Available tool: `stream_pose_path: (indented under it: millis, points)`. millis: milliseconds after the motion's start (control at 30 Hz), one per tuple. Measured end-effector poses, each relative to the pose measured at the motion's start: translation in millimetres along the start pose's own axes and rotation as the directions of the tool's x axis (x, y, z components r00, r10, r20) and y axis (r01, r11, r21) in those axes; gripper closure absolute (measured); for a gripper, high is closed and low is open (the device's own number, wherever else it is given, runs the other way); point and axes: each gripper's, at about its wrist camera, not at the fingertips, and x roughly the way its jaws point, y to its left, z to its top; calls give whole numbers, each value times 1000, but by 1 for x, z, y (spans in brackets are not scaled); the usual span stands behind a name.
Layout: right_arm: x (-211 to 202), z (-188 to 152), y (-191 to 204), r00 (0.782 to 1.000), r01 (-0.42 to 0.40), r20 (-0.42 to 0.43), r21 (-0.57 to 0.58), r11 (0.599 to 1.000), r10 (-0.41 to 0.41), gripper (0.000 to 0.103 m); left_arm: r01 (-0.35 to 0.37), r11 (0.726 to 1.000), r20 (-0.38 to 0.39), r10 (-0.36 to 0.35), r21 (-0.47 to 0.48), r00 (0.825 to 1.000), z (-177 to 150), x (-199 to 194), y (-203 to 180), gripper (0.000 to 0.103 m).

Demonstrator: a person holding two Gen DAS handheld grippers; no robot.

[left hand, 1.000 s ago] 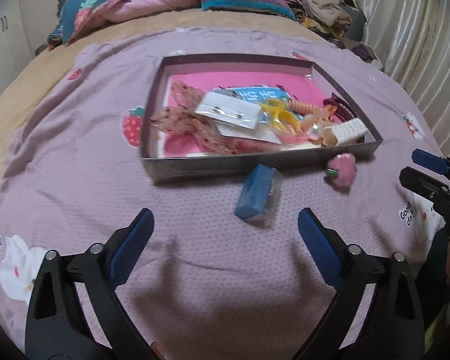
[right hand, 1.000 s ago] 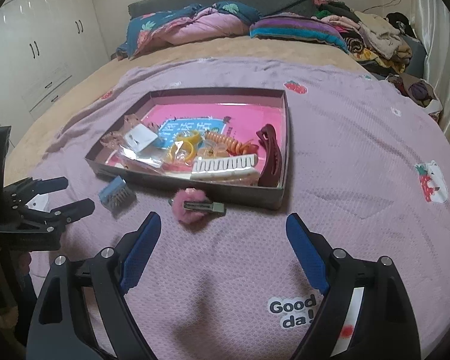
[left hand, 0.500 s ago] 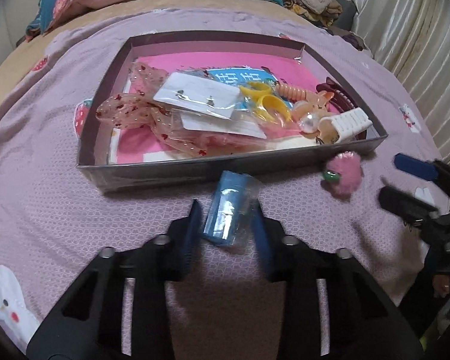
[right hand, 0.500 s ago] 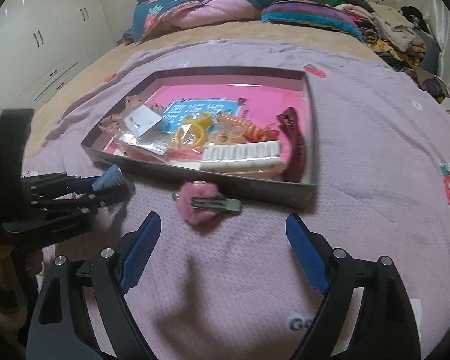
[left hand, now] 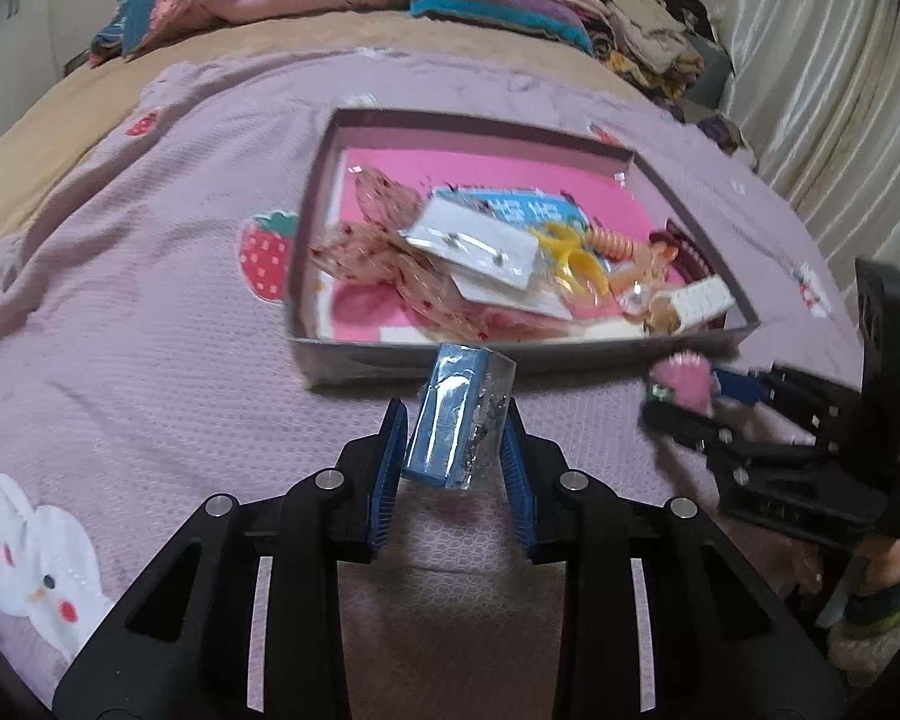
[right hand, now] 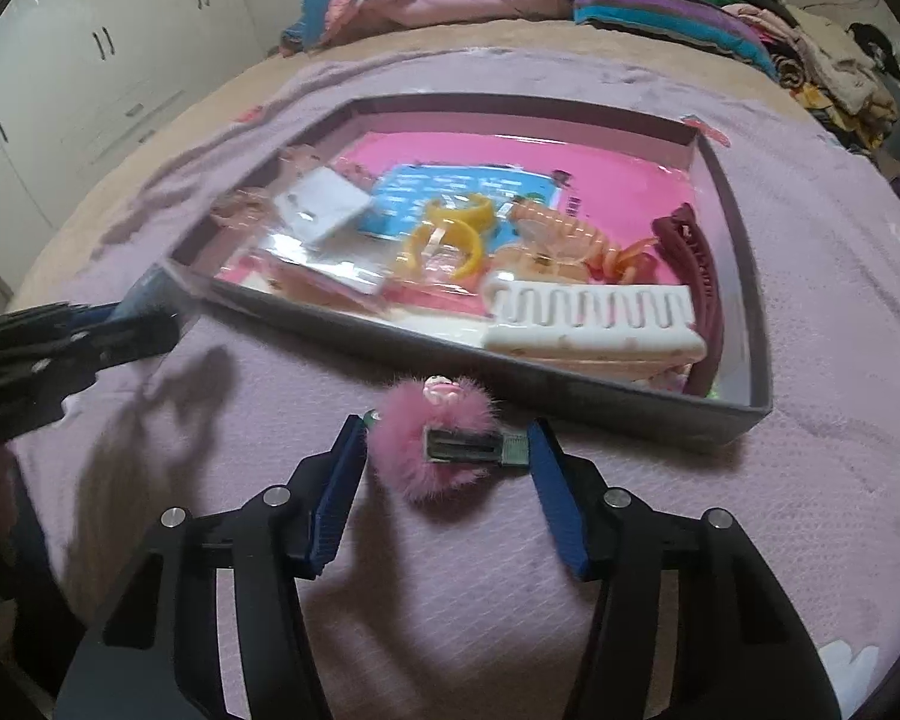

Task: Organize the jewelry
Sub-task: 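Carry the blue box over the tray with the left tool while the right tool carries the pompom clip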

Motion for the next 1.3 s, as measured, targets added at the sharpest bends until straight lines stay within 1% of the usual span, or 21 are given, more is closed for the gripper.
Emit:
stream_pose_path:
  millis: [100, 167, 333, 533, 800, 1067, 1300]
  points:
    - [-16, 1, 7, 998, -55, 18, 9, 998, 55, 49, -7, 1000, 23, 7, -8, 1000, 6, -9, 2, 80]
    - [-29, 4, 14, 996, -76, 43, -8, 997, 76, 49, -12, 1000, 41, 12, -11, 999, 13, -17, 3, 80]
    - [-61, 18, 17, 990, -81, 111, -31, 996, 84, 49, -15, 1000, 89, 16, -8, 996, 31, -31, 1, 80]
    - [-86, 39, 6, 982, -33, 183, -46, 998, 41, 49, -12, 1000, 123, 12, -1, 992, 51, -36, -11, 80]
    - [-106, 57, -26, 966, 14, 257, 18, 1000, -18, 49, 9, 1000, 136, -13, 30, 991, 72, -28, -33, 80]
    - [-112, 66, -55, 955, 55, 287, 62, 997, -70, 49, 26, 997, 115, -33, 67, 993, 89, -4, -55, 80]
    - [-100, 70, -70, 957, 69, 275, 90, 994, -91, 49, 31, 996, 79, -38, 88, 996, 97, 25, -65, 80]
